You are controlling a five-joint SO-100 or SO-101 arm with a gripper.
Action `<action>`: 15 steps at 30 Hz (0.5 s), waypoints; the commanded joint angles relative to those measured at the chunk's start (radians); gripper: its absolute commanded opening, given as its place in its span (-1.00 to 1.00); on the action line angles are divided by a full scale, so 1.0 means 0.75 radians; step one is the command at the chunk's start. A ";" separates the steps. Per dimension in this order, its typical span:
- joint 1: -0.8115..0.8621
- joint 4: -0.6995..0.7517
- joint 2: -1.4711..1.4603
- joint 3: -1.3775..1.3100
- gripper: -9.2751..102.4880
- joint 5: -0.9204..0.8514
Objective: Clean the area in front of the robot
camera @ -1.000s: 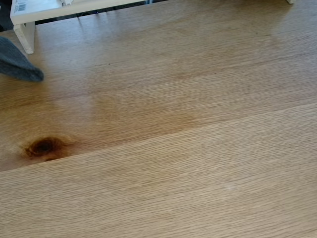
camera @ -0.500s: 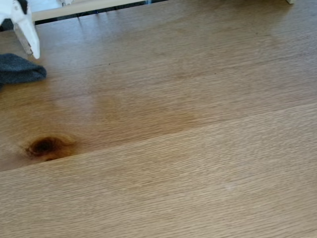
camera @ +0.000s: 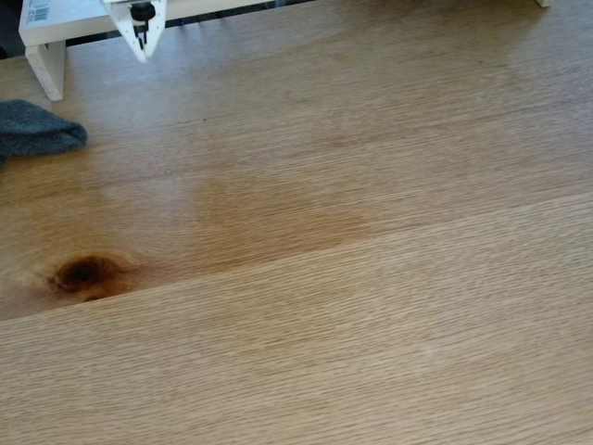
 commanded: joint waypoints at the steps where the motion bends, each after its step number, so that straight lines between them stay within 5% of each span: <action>1: -0.035 0.196 0.307 0.055 -0.84 0.112; 5: 0.002 0.315 0.673 0.340 -0.84 0.029; 15: 0.043 0.243 1.025 0.922 -0.84 -0.139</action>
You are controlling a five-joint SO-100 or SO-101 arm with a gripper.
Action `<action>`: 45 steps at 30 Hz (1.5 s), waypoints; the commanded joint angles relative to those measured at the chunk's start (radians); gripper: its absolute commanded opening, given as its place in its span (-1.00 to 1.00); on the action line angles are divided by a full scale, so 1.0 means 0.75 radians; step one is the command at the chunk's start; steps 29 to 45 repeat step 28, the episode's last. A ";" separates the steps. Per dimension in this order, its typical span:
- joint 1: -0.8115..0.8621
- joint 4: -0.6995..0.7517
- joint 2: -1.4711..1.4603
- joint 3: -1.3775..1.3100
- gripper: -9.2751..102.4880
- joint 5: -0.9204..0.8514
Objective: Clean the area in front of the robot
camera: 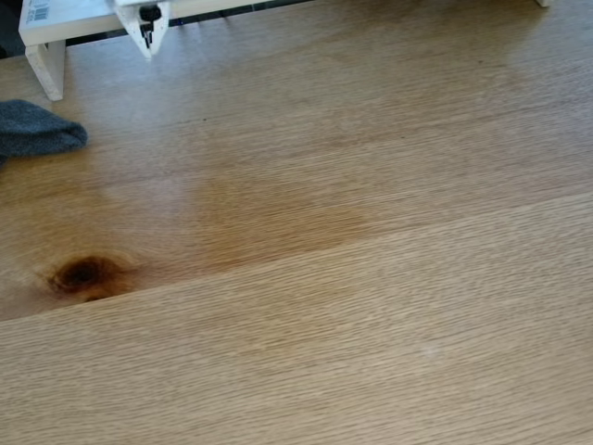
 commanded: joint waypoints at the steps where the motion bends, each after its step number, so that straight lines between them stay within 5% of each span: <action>1: 0.029 -0.059 0.051 0.155 -0.84 -0.014; 45: 0.027 -0.080 0.053 0.217 -0.83 -0.057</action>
